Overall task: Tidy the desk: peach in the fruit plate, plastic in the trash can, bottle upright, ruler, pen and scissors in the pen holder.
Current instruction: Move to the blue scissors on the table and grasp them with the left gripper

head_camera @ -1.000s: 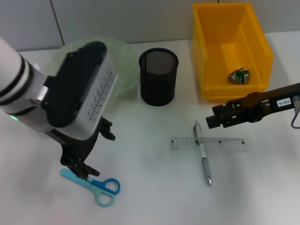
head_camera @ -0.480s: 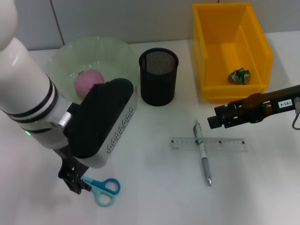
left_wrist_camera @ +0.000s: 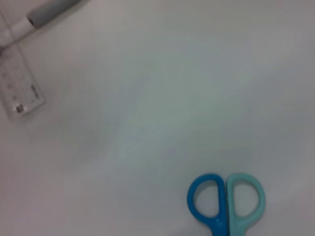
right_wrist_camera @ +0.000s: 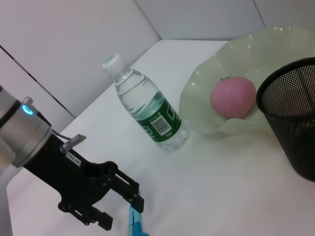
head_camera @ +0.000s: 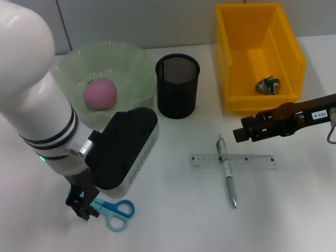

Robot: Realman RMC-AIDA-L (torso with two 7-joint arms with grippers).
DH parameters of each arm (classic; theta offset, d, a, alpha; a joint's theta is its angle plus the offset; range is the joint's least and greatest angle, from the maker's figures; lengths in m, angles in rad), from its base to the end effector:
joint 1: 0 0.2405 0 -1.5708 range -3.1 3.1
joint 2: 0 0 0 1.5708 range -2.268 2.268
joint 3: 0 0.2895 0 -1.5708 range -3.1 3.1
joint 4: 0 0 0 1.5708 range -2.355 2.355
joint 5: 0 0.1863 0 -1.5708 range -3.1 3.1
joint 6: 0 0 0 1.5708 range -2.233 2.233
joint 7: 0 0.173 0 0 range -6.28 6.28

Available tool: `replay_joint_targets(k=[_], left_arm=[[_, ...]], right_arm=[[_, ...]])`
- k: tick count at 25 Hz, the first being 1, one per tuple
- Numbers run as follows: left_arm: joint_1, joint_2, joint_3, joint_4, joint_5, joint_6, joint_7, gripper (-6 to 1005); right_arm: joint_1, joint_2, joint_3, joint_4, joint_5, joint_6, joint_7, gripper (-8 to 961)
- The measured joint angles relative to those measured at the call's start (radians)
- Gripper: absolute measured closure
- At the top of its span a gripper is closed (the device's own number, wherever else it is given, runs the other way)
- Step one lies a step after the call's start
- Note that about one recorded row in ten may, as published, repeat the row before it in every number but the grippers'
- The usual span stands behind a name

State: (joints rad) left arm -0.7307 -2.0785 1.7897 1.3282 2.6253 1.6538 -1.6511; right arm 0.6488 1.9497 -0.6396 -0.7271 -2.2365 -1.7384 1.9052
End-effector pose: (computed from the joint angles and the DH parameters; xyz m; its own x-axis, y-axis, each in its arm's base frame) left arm -0.1967 0.3230 -0.0885 0.6181 -0.5528 -0.5590 -0.4527 -0.8316 0.3218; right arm 0.2614 0.3527 0.0089 0.6764 -0.6759 -0.2928 -0.6982 -0.7149 0.0376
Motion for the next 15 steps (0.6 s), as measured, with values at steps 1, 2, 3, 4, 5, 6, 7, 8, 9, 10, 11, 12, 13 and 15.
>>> replay_joint_targets(k=[1, 2, 3, 4, 5, 6, 7, 8, 9, 10, 11, 12, 13, 15], left_arm=[[-0.002, 0.000, 0.004, -0.005, 0.004, -0.001, -0.006, 250], [-0.003, 0.000, 0.007, -0.008, 0.006, -0.001, -0.009, 271], [-0.003, 0.000, 0.009, -0.009, 0.006, -0.001, -0.010, 292], [-0.003, 0.000, 0.012, -0.009, 0.006, -0.001, -0.010, 305], [-0.002, 0.000, 0.015, -0.010, 0.006, -0.001, -0.010, 317], [-0.002, 0.000, 0.017, -0.012, 0.006, -0.001, -0.011, 329], [-0.002, 0.000, 0.019, -0.017, 0.005, -0.002, -0.011, 342], [-0.002, 0.000, 0.021, -0.022, 0.005, -0.002, -0.011, 355], [-0.003, 0.000, 0.023, -0.027, 0.004, -0.004, -0.013, 367], [-0.004, -0.001, 0.027, -0.031, 0.004, -0.008, -0.017, 379], [-0.004, -0.001, 0.033, -0.034, 0.004, -0.011, -0.023, 392], [-0.005, -0.001, 0.038, -0.035, 0.005, -0.014, -0.028, 404], [-0.005, -0.001, 0.046, -0.037, 0.006, -0.018, -0.035, 416], [-0.005, -0.001, 0.053, -0.043, 0.007, -0.023, -0.039, 439]], right_arm=[[0.000, 0.000, 0.000, 0.000, 0.000, 0.000, 0.000, 185], [0.000, 0.000, 0.000, 0.000, 0.000, 0.000, -0.001, 185], [0.000, 0.000, 0.000, 0.000, 0.000, 0.000, -0.001, 185], [-0.001, 0.000, 0.000, 0.000, 0.000, 0.000, -0.001, 185], [-0.001, 0.000, 0.000, 0.000, 0.000, 0.000, -0.002, 185], [-0.001, 0.000, 0.000, 0.000, 0.000, 0.000, -0.002, 185], [-0.001, 0.000, 0.000, 0.000, 0.000, -0.001, -0.002, 185], [-0.001, 0.000, 0.000, 0.000, 0.000, -0.001, -0.002, 185], [-0.001, 0.000, 0.000, 0.000, 0.000, -0.002, -0.002, 185], [-0.001, 0.000, 0.000, 0.000, 0.000, -0.002, -0.002, 185], [-0.001, 0.000, -0.001, 0.000, 0.000, -0.002, -0.002, 185], [-0.001, 0.000, -0.001, 0.000, 0.000, -0.003, -0.003, 185], [-0.002, 0.000, -0.001, 0.000, 0.000, -0.004, -0.003, 185], [-0.002, 0.000, -0.001, 0.000, 0.000, -0.005, -0.003, 185]])
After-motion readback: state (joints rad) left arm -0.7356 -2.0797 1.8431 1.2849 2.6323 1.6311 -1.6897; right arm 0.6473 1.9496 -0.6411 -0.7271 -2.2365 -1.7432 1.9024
